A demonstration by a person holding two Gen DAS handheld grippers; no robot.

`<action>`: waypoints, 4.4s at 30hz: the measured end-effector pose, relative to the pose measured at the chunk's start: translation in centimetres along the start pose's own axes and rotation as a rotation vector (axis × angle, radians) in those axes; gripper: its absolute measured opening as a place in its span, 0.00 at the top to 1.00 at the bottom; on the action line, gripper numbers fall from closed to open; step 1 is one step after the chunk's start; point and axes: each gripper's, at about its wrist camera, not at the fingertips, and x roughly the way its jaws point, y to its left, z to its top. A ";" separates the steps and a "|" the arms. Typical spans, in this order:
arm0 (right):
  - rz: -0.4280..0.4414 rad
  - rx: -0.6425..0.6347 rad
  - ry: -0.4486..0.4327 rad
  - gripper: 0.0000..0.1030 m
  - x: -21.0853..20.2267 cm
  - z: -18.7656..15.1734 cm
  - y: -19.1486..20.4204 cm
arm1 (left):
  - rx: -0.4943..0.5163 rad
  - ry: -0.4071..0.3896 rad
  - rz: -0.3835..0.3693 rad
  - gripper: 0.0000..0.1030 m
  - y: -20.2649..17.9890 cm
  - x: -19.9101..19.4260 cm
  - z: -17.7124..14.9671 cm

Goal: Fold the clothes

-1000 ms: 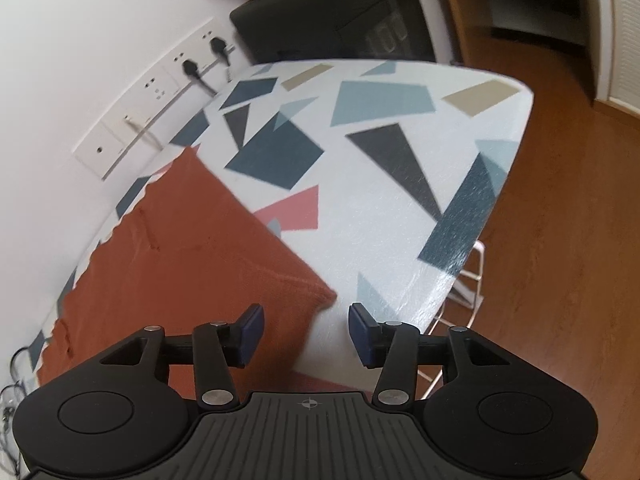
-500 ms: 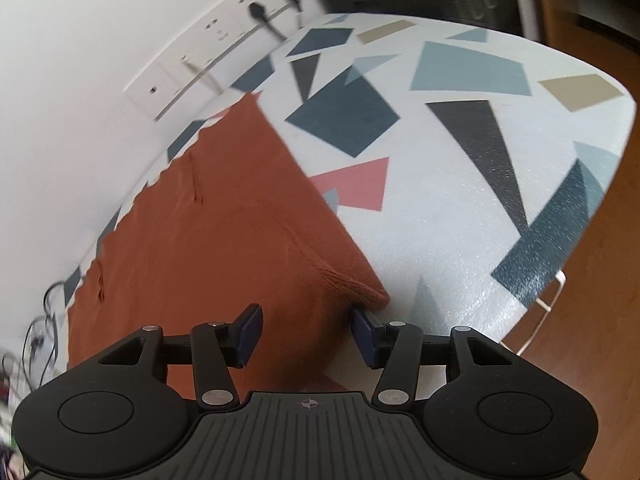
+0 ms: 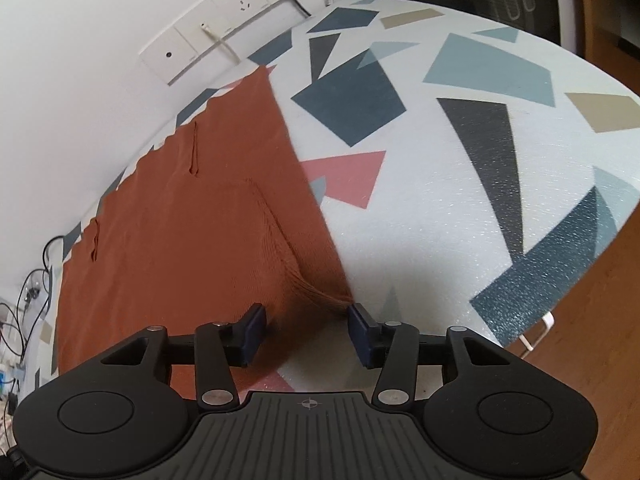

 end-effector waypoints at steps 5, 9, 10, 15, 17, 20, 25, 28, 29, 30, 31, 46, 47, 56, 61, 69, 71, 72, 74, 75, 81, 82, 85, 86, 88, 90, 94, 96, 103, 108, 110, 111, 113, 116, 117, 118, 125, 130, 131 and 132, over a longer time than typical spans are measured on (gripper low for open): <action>0.018 -0.053 -0.006 0.46 0.4 0.2 0.4 | 0.015 -0.029 -0.003 0.00 0.1 0.0 -0.2; -0.002 -0.056 -0.031 0.61 0.6 0.4 0.7 | 0.002 -0.034 -0.008 0.00 0.4 0.2 0.1; -0.006 -0.048 -0.033 0.62 0.7 0.5 0.7 | 0.003 -0.031 -0.007 0.00 0.6 0.3 0.4; 0.014 -0.005 -0.017 0.67 1.1 0.9 0.3 | -0.047 -0.040 -0.003 0.19 1.4 0.0 1.2; 0.027 -0.013 -0.027 0.67 1.0 0.6 0.1 | -0.052 -0.059 -0.001 0.19 1.5 0.0 0.8; 0.032 -0.035 -0.046 0.66 1.0 0.2 0.0 | -0.038 -0.073 0.033 0.00 1.6 0.4 0.5; 0.021 -0.107 -0.054 0.52 1.2 -0.2 1.2 | -0.022 -0.080 0.035 0.00 1.9 0.6 0.7; -0.016 -0.185 -0.036 0.42 1.6 -0.4 2.7 | -0.005 -0.094 0.023 0.00 2.0 0.6 0.5; -0.031 -0.216 -0.030 0.39 1.8 -0.5 3.2 | 0.002 -0.100 0.018 0.00 2.1 0.6 0.4; -0.041 -0.234 -0.029 0.37 1.9 -0.6 3.6 | 0.008 -0.107 0.014 0.00 2.1 0.6 0.3; -0.047 -0.244 -0.031 0.35 2.0 -0.7 3.9 | 0.014 -0.113 0.009 0.00 2.2 0.6 0.2; -0.050 -0.178 -0.044 0.65 1.4 -0.1 2.3 | 0.060 -0.103 -0.023 0.00 2.6 0.9 0.9; -0.040 -0.164 -0.042 0.66 1.3 0.0 2.0 | 0.060 -0.093 -0.023 0.00 2.6 0.9 1.1; -0.025 -0.270 -0.056 0.70 1.5 -0.4 2.1 | 0.011 -0.063 -0.028 0.16 2.4 0.3 1.4; 0.017 -0.166 -0.050 0.83 1.1 -0.5 1.5 | -0.074 -0.066 -0.083 0.60 3.6 -0.6 1.4; 0.119 -0.014 -0.048 0.83 -0.1 0.0 -0.3 | -0.289 -0.064 -0.195 0.78 6.2 -0.9 0.6; 0.134 0.000 -0.044 0.83 -0.4 0.2 -0.6 | -0.287 -0.072 -0.199 0.78 6.2 -1.2 0.2; 0.130 -0.025 -0.044 0.83 -0.7 0.2 -0.4 | -0.288 -0.076 -0.200 0.78 6.3 -1.4 -0.1; 0.121 -0.069 -0.044 0.83 -1.1 0.1 -0.2 | -0.284 -0.082 -0.200 0.78 6.4 -1.7 -0.7; 0.119 -0.076 -0.043 0.83 -1.2 0.0 -0.2 | -0.279 -0.085 -0.198 0.78 6.4 -1.9 -1.0; 0.137 -0.003 -0.007 0.83 -1.4 -0.8 -2.2 | -0.266 -0.080 -0.195 0.78 6.6 -2.9 -2.5; 0.142 0.004 -0.004 0.83 -1.4 -0.9 -2.5 | -0.263 -0.079 -0.194 0.78 6.6 -3.1 -2.7; 0.142 0.000 0.005 0.80 -1.3 -1.0 -3.0 | -0.245 -0.082 -0.181 0.78 6.2 -3.3 -2.9; 0.135 -0.011 0.011 0.79 -1.3 -1.0 -3.0 | -0.238 -0.084 -0.174 0.78 6.1 -3.4 -2.9; 0.125 -0.047 0.014 0.78 -1.2 -1.1 -2.8 | -0.205 -0.093 -0.153 0.78 5.6 -3.5 -3.0; 0.123 -0.077 0.011 0.78 -1.1 -1.1 -2.6 | -0.185 -0.098 -0.137 0.78 5.3 -3.6 -3.1; 0.135 -0.071 0.025 0.82 -1.3 -0.8 -2.6 | -0.148 -0.105 -0.109 0.79 4.6 -4.2 -2.9; 0.162 -0.072 0.019 0.83 -1.9 -0.5 -2.5 | -0.119 -0.110 -0.095 0.80 4.1 -4.8 -2.7; 0.248 -0.120 0.009 0.84 -4.3 0.4 -2.5 | -0.161 -0.154 -0.138 0.80 4.4 -7.5 -3.9; 0.256 -0.048 0.046 0.84 -3.7 -0.2 -4.7 | -0.176 -0.184 -0.148 0.81 4.1 -8.9 -5.1; 0.279 -0.018 0.058 0.84 -3.6 -0.2 -5.5 | -0.211 -0.187 -0.160 0.81 4.2 -9.2 -5.1; 0.295 -0.010 0.061 0.84 -3.7 -0.1 -5.7 | -0.228 -0.192 -0.168 0.81 4.3 -9.3 -5.1; 0.326 -0.025 0.061 0.84 -4.0 0.3 -5.7 | -0.257 -0.212 -0.187 0.81 4.3 -9.4 -5.1; 0.338 -0.032 0.064 0.84 -3.9 0.7 -5.5 | -0.302 -0.221 -0.187 0.81 4.3 -9.4 -5.0; 0.347 -0.018 0.067 0.84 -3.9 0.9 -5.5 | -0.316 -0.228 -0.191 0.81 4.3 -9.5 -4.7; 0.358 -0.004 0.067 0.84 -3.9 1.1 -5.4 | -0.324 -0.239 -0.196 0.82 4.3 -9.6 -4.3; 0.442 0.073 0.022 0.85 -4.9 5.3 -3.2 | -0.292 -0.370 -0.239 0.87 3.4 -10.8 1.5; 0.453 0.138 -0.018 0.85 -3.6 9.0 -0.3 | -0.288 -0.386 -0.260 0.88 2.8 -8.8 5.4; 0.445 0.134 -0.030 0.85 -3.1 9.7 0.4 | -0.282 -0.374 -0.263 0.88 2.8 -8.0 6.0; 0.430 0.122 -0.042 0.85 -2.7 10.2 1.1 | -0.276 -0.355 -0.268 0.88 2.9 -7.2 6.5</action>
